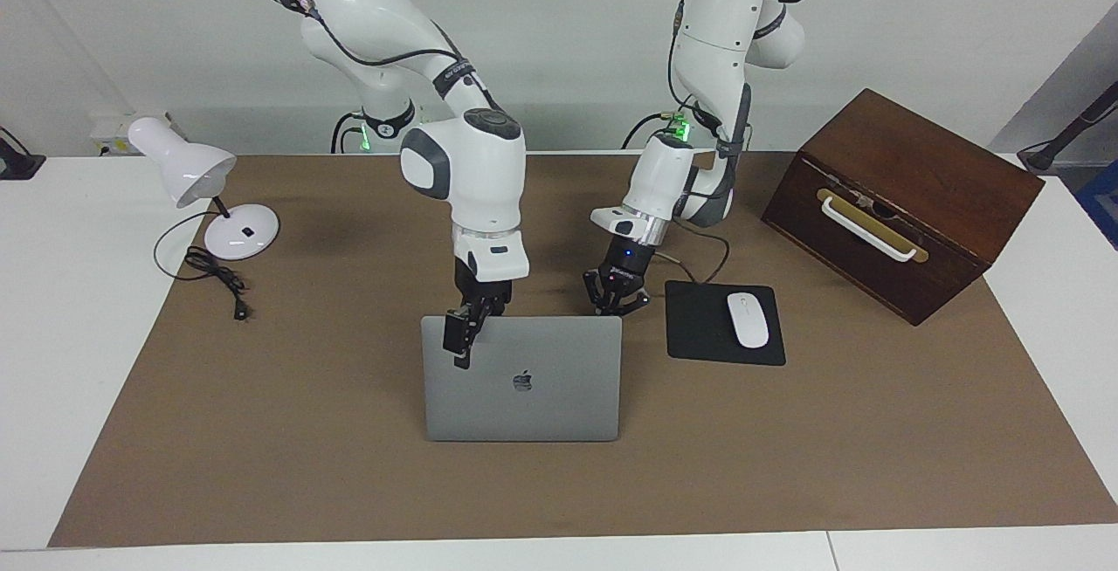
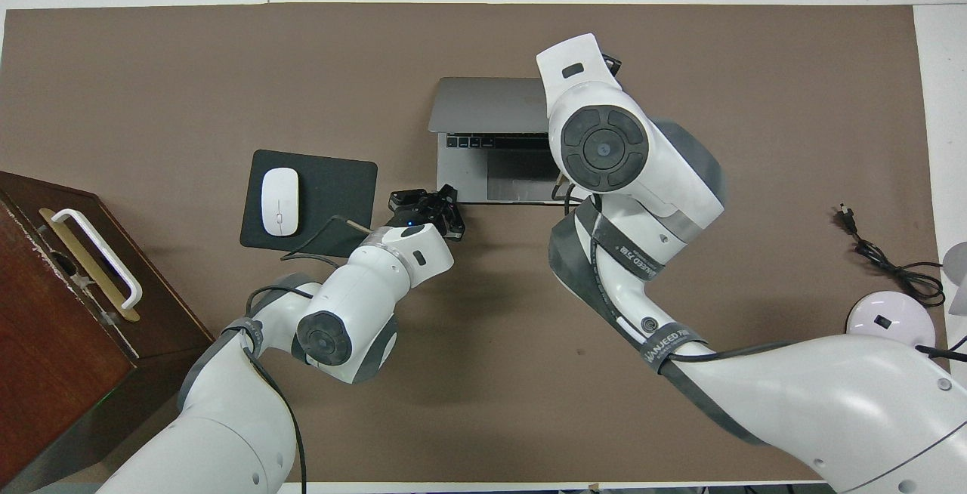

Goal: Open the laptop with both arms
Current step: 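Lift the laptop lid upward with the right gripper, then push the laptop lid farther open with the right gripper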

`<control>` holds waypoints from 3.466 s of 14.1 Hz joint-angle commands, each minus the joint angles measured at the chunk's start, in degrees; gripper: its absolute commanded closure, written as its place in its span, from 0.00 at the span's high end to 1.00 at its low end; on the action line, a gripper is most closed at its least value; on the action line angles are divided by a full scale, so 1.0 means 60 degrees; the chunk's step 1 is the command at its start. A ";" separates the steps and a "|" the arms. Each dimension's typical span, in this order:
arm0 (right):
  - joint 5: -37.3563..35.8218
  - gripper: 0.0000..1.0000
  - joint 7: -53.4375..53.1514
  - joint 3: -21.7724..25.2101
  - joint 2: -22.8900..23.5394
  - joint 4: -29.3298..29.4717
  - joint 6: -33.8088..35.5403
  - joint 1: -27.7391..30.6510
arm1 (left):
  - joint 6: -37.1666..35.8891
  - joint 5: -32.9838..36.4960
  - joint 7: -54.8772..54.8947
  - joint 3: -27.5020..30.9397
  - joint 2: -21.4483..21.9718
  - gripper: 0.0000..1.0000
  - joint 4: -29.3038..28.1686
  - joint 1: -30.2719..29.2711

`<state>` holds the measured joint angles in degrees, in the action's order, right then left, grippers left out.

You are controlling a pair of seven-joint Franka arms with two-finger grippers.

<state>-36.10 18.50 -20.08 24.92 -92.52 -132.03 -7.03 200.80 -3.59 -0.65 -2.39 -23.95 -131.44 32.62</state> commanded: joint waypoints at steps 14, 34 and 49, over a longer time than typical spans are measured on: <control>0.0891 1.00 0.1018 -0.0125 0.0168 0.0742 0.0370 0.0322 | 0.0034 0.0070 0.0050 0.0017 -0.0667 0.00 0.0198 -0.0032; 0.1095 1.00 0.1296 -0.0095 0.0650 0.1619 0.0340 0.0498 | 0.0019 0.0070 0.0050 0.0017 -0.0667 0.00 0.0198 -0.0032; 0.1330 1.00 0.1296 -0.0110 0.1412 0.2791 0.0589 0.0498 | 0.0019 0.0085 0.0050 0.0032 -0.0667 0.00 0.0198 -0.0047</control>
<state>-29.64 24.16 -19.89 31.24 -79.40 -129.85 -4.78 200.88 -3.59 -0.65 -2.38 -23.98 -131.44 32.62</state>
